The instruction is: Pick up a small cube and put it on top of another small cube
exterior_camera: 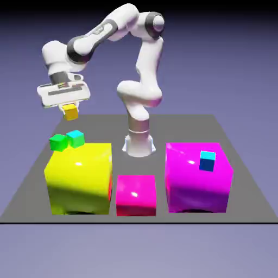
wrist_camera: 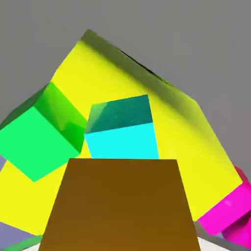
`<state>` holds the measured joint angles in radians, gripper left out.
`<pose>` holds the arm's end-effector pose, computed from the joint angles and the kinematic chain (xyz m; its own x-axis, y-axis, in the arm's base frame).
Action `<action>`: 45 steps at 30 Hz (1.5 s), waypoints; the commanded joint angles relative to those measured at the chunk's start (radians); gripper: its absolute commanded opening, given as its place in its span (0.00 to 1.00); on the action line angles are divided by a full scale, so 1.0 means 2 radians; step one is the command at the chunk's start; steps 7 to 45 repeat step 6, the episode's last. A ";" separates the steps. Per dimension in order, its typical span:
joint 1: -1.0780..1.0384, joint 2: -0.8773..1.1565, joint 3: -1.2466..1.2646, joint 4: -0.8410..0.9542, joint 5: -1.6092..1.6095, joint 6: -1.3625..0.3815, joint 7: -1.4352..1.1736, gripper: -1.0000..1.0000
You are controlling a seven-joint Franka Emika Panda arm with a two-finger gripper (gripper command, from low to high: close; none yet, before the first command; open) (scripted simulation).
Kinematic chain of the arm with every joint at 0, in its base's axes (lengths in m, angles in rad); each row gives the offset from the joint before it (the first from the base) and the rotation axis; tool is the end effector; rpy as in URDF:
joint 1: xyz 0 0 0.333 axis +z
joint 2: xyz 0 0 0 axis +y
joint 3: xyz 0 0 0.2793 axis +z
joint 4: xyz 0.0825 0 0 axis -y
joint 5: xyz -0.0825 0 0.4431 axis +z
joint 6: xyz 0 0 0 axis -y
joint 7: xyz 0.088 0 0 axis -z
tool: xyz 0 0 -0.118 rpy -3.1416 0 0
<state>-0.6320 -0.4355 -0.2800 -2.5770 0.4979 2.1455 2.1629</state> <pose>0.3135 -0.3460 0.3345 -0.9013 0.2418 -0.3595 0.1064 0.9279 0.3573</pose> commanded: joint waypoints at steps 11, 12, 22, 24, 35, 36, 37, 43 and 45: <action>0.007 0.013 0.002 -0.012 0.013 0.024 -0.010 1.00; 0.007 0.013 0.002 -0.012 0.013 0.024 -0.010 1.00; 0.007 0.013 0.002 -0.012 0.013 0.024 -0.010 1.00; 0.007 0.013 0.002 -0.012 0.013 0.024 -0.010 1.00; 0.007 0.013 0.002 -0.012 0.013 0.024 -0.010 1.00; 0.007 0.013 0.002 -0.012 0.013 0.024 -0.010 1.00; 0.007 0.013 0.002 -0.012 0.013 0.024 -0.010 1.00; 0.007 0.013 0.002 -0.012 0.013 0.024 -0.010 1.00; 0.007 0.013 0.002 -0.012 0.013 0.024 -0.010 1.00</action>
